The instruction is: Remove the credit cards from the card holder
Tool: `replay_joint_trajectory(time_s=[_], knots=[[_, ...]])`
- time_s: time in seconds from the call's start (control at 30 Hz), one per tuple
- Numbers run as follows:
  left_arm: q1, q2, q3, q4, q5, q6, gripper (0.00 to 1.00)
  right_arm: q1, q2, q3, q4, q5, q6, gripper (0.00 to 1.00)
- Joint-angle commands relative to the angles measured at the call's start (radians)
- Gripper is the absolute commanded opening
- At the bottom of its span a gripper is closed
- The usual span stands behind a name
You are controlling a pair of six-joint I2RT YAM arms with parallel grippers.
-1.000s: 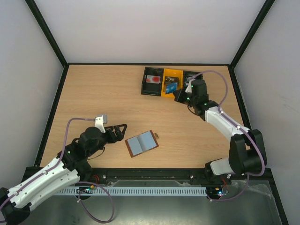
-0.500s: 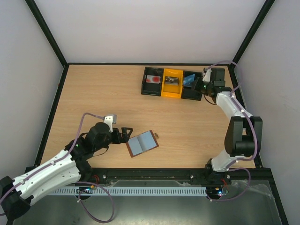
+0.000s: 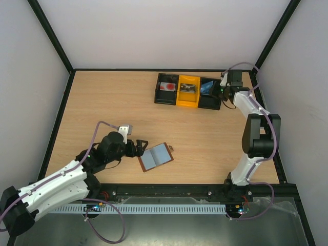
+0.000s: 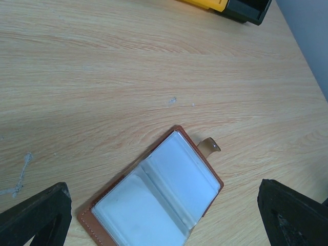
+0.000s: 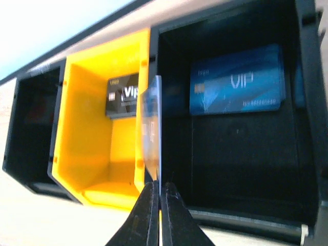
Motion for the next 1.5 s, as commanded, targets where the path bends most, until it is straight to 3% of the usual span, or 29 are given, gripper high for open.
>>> replay_joint_trajectory(time_s=[0.0, 0.23, 0.77, 1.03, 1.3, 1.47], knots=[[0.011, 0.036, 0.002, 0.038, 0.031, 0.037, 1.0, -0.001, 0.035, 0.107, -0.071, 0.081, -0.031, 0.02], [0.018, 0.104, 0.03, 0.014, 0.067, 0.047, 1.0, -0.001, 0.073, 0.162, -0.079, 0.099, -0.035, 0.02], [0.019, 0.102, 0.049, 0.043, 0.1, 0.009, 1.0, -0.013, 0.269, 0.297, -0.078, -0.012, -0.012, 0.02], [0.019, 0.095, 0.047, 0.034, 0.116, -0.004, 1.0, -0.014, 0.355, 0.352, -0.063, 0.002, 0.0, 0.04], [0.019, 0.098, 0.044, 0.043, 0.116, -0.019, 1.0, -0.013, 0.413, 0.43, -0.112, 0.096, 0.011, 0.12], [0.019, 0.113, 0.042, 0.052, 0.124, -0.03, 1.0, -0.014, 0.406, 0.464, -0.138, 0.15, 0.038, 0.24]])
